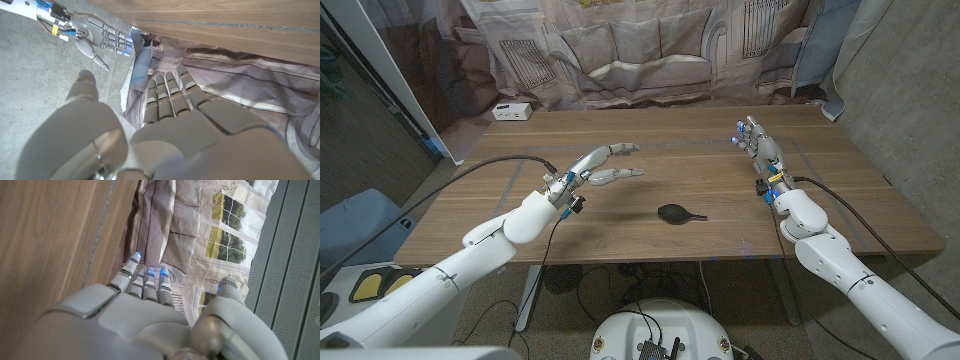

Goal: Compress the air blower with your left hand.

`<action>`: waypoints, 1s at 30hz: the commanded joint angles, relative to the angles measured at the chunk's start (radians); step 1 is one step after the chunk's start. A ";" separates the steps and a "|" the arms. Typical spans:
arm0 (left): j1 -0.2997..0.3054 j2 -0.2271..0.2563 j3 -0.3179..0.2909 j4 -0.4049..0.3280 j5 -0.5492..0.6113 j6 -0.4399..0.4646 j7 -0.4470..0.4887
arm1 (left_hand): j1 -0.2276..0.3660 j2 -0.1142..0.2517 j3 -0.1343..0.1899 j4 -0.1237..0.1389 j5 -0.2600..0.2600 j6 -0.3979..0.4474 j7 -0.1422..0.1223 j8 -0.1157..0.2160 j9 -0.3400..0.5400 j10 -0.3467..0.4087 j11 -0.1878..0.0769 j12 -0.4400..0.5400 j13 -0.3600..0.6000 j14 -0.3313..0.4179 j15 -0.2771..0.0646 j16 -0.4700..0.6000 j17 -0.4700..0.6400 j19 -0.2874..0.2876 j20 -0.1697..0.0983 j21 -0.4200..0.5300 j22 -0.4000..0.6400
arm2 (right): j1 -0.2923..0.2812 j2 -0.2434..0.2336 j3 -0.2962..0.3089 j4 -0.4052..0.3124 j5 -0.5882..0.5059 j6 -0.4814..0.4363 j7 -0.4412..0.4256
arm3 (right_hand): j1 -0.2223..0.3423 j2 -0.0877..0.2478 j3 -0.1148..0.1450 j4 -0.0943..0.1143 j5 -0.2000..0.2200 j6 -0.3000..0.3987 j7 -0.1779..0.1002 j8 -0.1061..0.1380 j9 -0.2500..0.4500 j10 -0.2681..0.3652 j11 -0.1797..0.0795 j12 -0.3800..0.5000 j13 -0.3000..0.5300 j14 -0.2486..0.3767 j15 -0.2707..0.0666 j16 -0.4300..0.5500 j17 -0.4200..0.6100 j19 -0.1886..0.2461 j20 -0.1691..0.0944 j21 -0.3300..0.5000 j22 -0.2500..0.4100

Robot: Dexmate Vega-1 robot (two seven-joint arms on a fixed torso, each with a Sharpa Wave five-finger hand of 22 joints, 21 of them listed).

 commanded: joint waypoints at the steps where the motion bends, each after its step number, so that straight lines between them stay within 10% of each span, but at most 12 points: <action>1: -0.022 0.006 -0.002 0.016 0.085 -0.083 0.002 | 0.015 -0.003 0.007 0.000 -0.003 0.013 0.002 0.005 0.003 0.011 -0.006 0.004 0.005 0.016 -0.005 0.000 0.002 0.016 -0.003 -0.002 0.005 | -0.057 -0.010 0.013 -0.072 -0.032 0.008 -0.047 | 0.006 0.009 0.002 -0.007 0.000 0.004 0.009 -0.003 0.004 0.011 0.001 0.002 0.001 0.004 0.004 0.002 0.000 0.006 -0.001 0.005 0.003; 15: -0.071 -0.015 0.024 0.053 0.227 -0.144 0.023 | 0.039 -0.004 0.015 0.000 -0.003 0.023 -0.005 0.001 0.003 0.028 -0.014 0.003 0.006 0.040 -0.016 -0.002 0.001 0.039 -0.010 -0.008 0.005 | -0.131 -0.008 0.037 -0.131 -0.057 0.023 -0.097 | 0.006 0.008 0.001 -0.007 0.000 0.006 0.010 -0.004 0.004 0.011 0.002 0.002 0.001 0.005 0.004 0.003 0.000 0.007 0.000 0.005 0.003; 30: -0.064 0.043 0.010 -0.061 0.393 -0.022 0.027 | 0.084 0.001 0.033 -0.007 -0.001 0.000 -0.011 -0.012 0.004 0.013 -0.022 -0.010 0.007 0.028 -0.022 -0.013 0.001 0.039 -0.012 -0.023 0.005 | -0.144 -0.012 0.041 -0.156 -0.069 0.013 -0.100 | 0.007 0.010 0.001 -0.008 0.000 0.004 0.013 -0.005 0.004 0.011 0.005 0.001 0.001 0.008 0.005 0.004 -0.001 0.009 -0.003 0.006 0.002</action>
